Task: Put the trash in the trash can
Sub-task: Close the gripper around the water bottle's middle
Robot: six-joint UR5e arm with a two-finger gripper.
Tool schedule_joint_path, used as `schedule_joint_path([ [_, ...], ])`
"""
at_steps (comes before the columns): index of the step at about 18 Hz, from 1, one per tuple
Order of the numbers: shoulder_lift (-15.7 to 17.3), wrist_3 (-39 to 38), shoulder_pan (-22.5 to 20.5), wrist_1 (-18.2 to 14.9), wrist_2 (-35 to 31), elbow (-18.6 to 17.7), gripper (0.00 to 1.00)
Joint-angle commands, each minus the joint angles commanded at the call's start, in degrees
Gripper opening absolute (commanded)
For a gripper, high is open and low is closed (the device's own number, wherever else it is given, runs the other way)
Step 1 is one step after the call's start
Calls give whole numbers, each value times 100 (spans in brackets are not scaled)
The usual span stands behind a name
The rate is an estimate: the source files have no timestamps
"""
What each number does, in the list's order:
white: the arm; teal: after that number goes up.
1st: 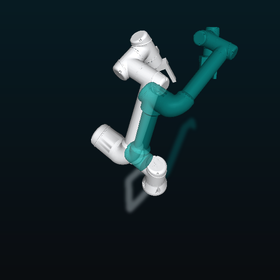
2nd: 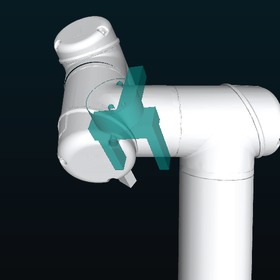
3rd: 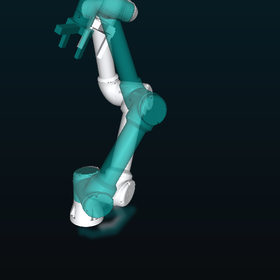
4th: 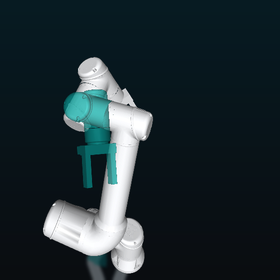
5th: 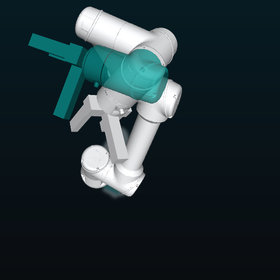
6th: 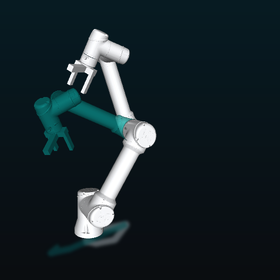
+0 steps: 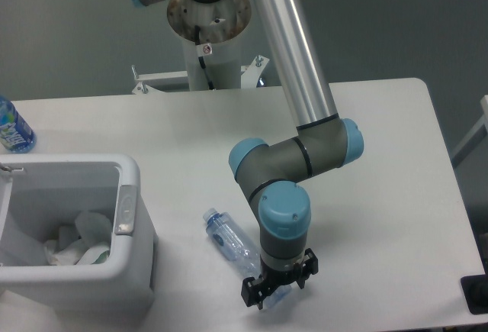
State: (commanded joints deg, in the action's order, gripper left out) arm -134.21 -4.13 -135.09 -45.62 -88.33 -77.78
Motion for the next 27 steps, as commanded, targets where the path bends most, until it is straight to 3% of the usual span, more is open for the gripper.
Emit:
schedule_joint_path([
  [5, -18, 0, 18, 0, -18, -9, 99],
  [8, -18, -9, 27, -9, -26, -18, 85],
  [17, -18, 9, 62, -9, -97, -61, 67],
  [27, 123, 53, 62, 9, -88, 26, 63],
])
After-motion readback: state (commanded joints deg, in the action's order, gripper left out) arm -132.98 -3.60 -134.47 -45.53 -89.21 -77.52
